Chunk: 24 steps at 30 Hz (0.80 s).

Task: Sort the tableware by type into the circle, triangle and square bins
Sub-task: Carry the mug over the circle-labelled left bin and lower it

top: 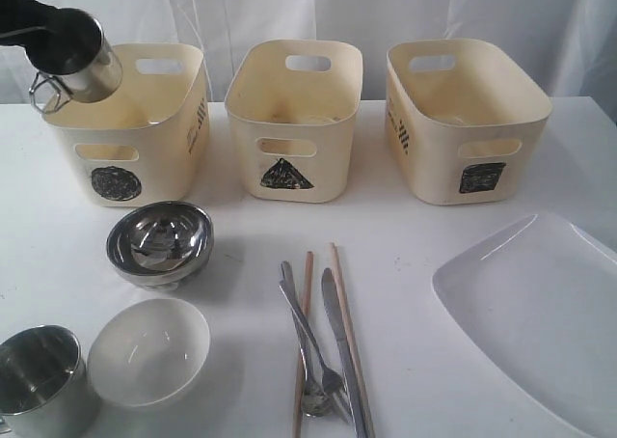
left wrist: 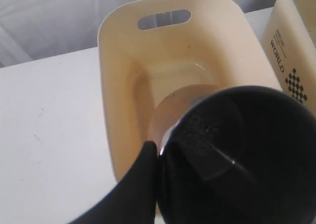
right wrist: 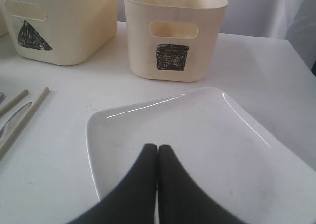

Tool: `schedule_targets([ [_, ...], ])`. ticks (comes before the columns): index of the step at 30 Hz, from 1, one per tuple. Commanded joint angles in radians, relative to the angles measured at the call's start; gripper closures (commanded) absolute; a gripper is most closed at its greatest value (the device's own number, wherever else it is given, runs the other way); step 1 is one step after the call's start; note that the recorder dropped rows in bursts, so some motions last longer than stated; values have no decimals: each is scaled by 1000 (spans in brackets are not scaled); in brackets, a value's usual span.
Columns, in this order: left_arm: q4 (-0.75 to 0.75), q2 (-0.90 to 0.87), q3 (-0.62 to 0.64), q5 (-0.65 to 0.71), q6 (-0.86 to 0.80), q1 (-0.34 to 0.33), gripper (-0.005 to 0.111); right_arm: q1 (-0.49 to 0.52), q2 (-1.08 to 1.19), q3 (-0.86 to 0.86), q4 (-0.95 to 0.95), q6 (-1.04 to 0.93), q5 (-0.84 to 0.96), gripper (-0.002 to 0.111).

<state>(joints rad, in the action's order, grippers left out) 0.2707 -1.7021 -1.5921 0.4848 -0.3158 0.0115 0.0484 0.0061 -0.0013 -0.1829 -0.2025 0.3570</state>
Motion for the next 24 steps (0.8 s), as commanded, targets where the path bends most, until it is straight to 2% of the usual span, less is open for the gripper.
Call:
schedule_targets([
  [1, 52, -52, -60, -40, 1, 1, 107, -2, -6, 1, -1, -3, -8, 108],
  [13, 73, -231, -205, -58, -1, 1, 107, -2, -6, 1, 0, -3, -6, 108],
  [24, 98, -346, -267, -71, -1, 1, 107, -2, -6, 1, 0, -3, -6, 108],
])
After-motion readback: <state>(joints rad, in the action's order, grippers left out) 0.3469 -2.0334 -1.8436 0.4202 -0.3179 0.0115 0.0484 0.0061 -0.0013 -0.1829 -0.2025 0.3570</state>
